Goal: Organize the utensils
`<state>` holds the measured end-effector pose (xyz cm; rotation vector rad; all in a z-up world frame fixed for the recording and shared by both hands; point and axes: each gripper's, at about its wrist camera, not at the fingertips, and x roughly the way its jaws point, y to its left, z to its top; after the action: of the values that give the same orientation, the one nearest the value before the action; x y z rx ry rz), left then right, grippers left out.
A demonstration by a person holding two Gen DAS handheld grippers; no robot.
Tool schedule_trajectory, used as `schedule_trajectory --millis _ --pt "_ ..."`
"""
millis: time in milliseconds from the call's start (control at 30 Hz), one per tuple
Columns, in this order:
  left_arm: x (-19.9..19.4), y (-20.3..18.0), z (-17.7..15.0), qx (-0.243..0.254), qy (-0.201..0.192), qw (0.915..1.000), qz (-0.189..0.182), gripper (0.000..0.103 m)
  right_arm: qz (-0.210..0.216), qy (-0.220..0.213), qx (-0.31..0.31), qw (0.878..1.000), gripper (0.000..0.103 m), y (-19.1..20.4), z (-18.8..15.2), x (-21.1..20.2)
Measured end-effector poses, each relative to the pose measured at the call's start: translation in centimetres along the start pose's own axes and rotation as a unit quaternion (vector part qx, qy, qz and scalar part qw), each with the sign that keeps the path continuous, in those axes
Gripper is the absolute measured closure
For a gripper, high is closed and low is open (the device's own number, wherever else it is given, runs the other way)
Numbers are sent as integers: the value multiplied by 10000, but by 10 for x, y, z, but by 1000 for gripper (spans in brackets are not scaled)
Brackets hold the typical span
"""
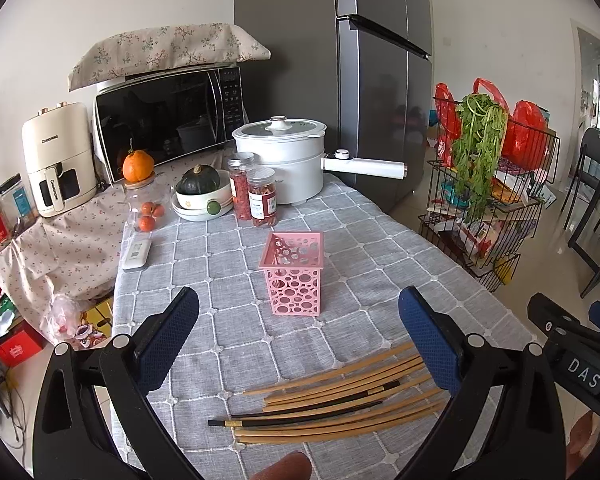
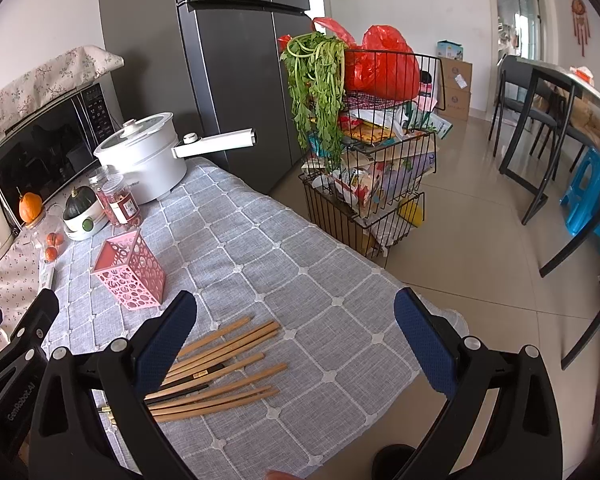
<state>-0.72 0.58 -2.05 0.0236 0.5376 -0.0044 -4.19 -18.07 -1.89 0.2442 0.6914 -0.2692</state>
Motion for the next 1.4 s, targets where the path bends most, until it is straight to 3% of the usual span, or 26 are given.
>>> schedule_trajectory --millis 300,433,500,600,700,800,867,933,967,1067,1200,1233,1300,1400 --pt "1 5 -3 43 110 9999 0 7 -55 62 74 9999 7 -4 -1 3" --pt "29 -2 2 242 819 9952 -486 7 155 357 823 9958 7 -32 8 12" --pt "50 -6 -1 336 1303 9876 -812 7 563 863 1613 9815 7 -61 10 29" --pt "83 -16 -11 574 2009 9682 -1379 7 1085 1605 2412 9509 7 -90 5 58" --pt "114 -42 -17 1105 2683 9458 -1458 7 1536 2256 3151 9089 7 -113 -10 85" --pt "134 -58 -16 1314 2982 9332 -1514 7 1807 2698 3513 8781 7 -118 -22 104" --pt "154 -71 -16 1419 3429 9143 -1622 13 1978 3005 3706 8563 7 -119 -29 116" --pt "174 -87 -19 1697 3841 8928 -1630 32 2119 3286 3860 8356 7 -120 -35 126" --pt "180 -93 -22 1895 3956 8844 -1593 35 2150 3383 3890 8295 7 -121 -38 131" --pt "189 -106 -29 2361 4041 8713 -1477 47 2232 3634 3947 8138 7 -121 -42 140" --pt "203 -112 -42 2719 4310 8491 -1392 72 2198 3749 4007 8066 7 -119 -44 149" --pt "202 -111 -42 2740 4272 8490 -1473 78 2200 3771 4040 8038 7 -118 -45 151" --pt "203 -108 -42 2748 4267 8478 -1540 80 2207 3829 4123 7967 7 -115 -48 154" --pt "200 -97 -42 2635 4066 8595 -1628 85 2227 3933 4055 7946 7 -107 -54 158"
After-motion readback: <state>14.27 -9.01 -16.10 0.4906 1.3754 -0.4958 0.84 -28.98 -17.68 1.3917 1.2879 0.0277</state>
